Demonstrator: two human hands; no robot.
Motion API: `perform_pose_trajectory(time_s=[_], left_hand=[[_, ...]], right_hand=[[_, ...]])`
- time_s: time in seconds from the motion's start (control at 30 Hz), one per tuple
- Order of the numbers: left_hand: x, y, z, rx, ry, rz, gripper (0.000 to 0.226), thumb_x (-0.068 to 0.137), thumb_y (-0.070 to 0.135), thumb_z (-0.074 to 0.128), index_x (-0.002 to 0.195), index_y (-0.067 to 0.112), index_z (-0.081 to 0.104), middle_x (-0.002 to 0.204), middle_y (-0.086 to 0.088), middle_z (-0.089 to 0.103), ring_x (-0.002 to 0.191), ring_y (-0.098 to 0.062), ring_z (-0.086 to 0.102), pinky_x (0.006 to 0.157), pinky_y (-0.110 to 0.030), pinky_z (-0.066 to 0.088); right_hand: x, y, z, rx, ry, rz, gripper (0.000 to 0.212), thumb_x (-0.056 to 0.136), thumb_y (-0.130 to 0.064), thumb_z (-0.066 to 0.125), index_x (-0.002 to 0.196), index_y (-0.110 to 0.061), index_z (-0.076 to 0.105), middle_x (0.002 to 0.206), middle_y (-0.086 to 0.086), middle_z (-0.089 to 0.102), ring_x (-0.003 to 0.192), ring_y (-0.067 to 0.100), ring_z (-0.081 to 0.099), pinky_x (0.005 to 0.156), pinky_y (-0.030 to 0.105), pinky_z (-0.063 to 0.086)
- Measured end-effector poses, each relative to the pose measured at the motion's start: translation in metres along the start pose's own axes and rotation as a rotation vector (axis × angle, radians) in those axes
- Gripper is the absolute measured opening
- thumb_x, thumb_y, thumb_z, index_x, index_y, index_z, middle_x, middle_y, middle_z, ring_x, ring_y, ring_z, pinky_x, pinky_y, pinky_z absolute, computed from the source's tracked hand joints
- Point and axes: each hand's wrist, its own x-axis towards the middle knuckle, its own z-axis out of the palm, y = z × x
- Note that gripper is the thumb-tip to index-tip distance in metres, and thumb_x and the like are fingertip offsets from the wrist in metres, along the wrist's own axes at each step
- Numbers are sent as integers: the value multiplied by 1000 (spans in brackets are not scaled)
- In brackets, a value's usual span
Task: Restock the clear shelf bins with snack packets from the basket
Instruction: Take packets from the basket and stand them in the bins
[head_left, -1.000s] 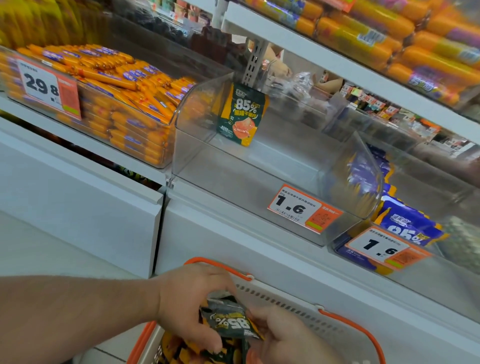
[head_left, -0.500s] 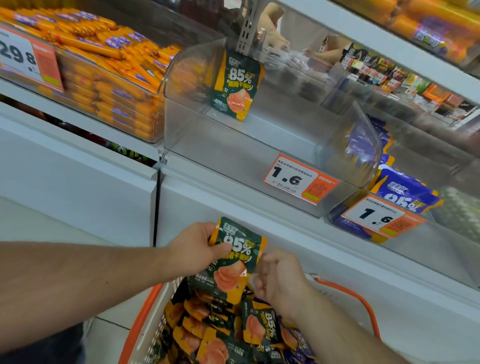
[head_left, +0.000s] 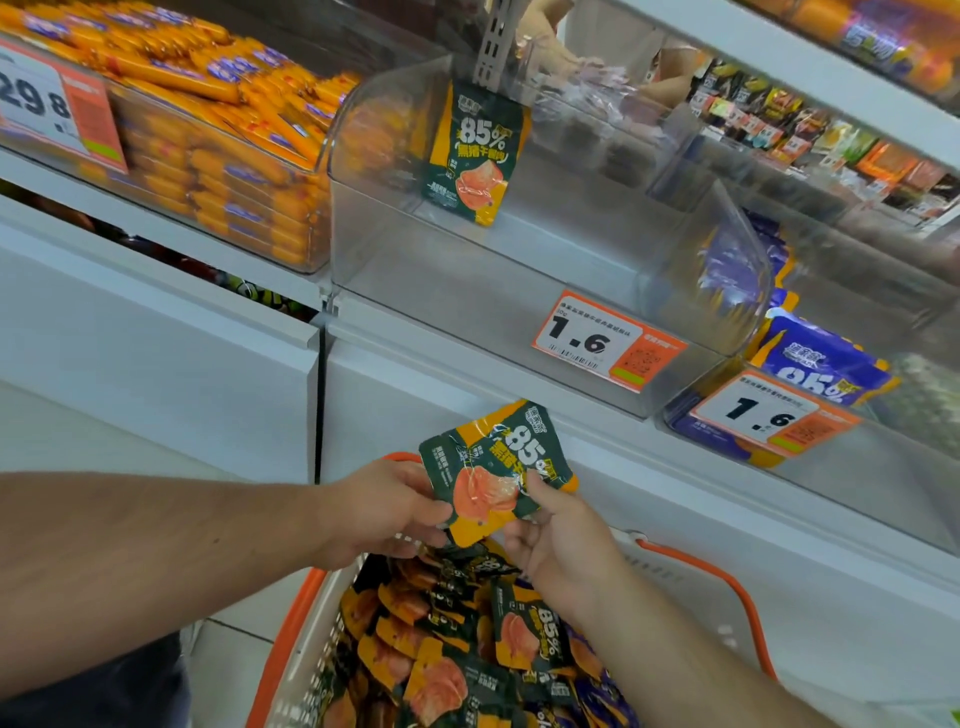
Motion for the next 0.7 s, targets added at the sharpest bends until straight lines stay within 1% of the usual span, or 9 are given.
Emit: perform_pose_trajectory(time_s=[0.13, 0.2, 0.27, 0.3, 0.37, 0.43, 0.53, 0.63, 0.7], left_hand=[[-1, 4, 6, 56, 9, 40, 12, 94, 3, 60, 93, 13, 67, 70, 1, 71, 70, -11, 65, 66, -23, 50], [-1, 7, 6, 90, 43, 68, 12, 92, -3, 59, 99, 4, 66, 71, -5, 69, 73, -19, 60, 63, -23, 49], [-1, 8, 4, 108, 61, 79, 17, 91, -5, 58, 105, -1, 65, 75, -7, 69, 73, -21, 59, 61, -22, 49], [-3, 9, 3, 118, 55, 82, 18, 90, -4, 59, 106, 1, 66, 77, -6, 69, 70, -16, 62, 60, -20, 50], [-6, 11, 0, 136, 44, 88, 17, 87, 1, 65, 102, 7, 69, 80, -3, 71, 70, -7, 65, 64, -20, 50], [-11, 16, -2, 91, 69, 101, 24, 74, 10, 71, 98, 10, 69, 80, -1, 72, 72, -9, 65, 69, -26, 48], [-14, 28, -4, -135, 183, 128, 40, 57, 17, 60, 96, 15, 67, 82, -3, 70, 74, -16, 62, 68, -28, 46], [-15, 37, -10, -259, 308, 167, 23, 81, 7, 59, 103, 15, 64, 97, -9, 65, 75, -19, 60, 64, -28, 44], [-17, 37, -13, -230, 375, 230, 17, 89, 3, 54, 102, 12, 62, 97, -10, 62, 74, -19, 58, 65, -25, 44]], right_hand=[[-4, 1, -1, 110, -13, 100, 23, 91, -27, 64, 109, -12, 66, 71, 2, 58, 43, 10, 45, 37, 20, 40], [-4, 1, -1, 137, -18, 113, 23, 85, -26, 68, 105, -15, 64, 68, 0, 45, 41, 10, 36, 35, 21, 33], [-8, 1, 1, 96, -45, 64, 32, 77, -26, 72, 106, -14, 65, 68, 0, 46, 41, 10, 32, 37, 22, 28], [-11, -1, 2, 37, -51, 23, 34, 77, -27, 72, 108, -13, 65, 69, 0, 53, 42, 10, 32, 39, 22, 29], [-18, -8, 4, -105, -41, -79, 22, 88, -23, 67, 106, -11, 66, 67, 0, 63, 43, 11, 39, 43, 23, 36], [-25, -18, 5, -200, -36, -169, 16, 95, -22, 61, 100, -7, 65, 63, 4, 65, 43, 13, 49, 47, 25, 42], [-34, -26, 9, -272, -49, -190, 16, 95, -20, 62, 98, -4, 65, 65, 10, 63, 44, 15, 53, 48, 27, 43], [-40, -23, 14, -357, -38, -181, 15, 94, -20, 65, 98, -6, 66, 73, 12, 66, 45, 16, 54, 49, 29, 45], [-44, -25, 18, -511, -20, -244, 17, 94, -23, 65, 98, -6, 65, 66, 12, 66, 47, 16, 55, 54, 32, 46]])
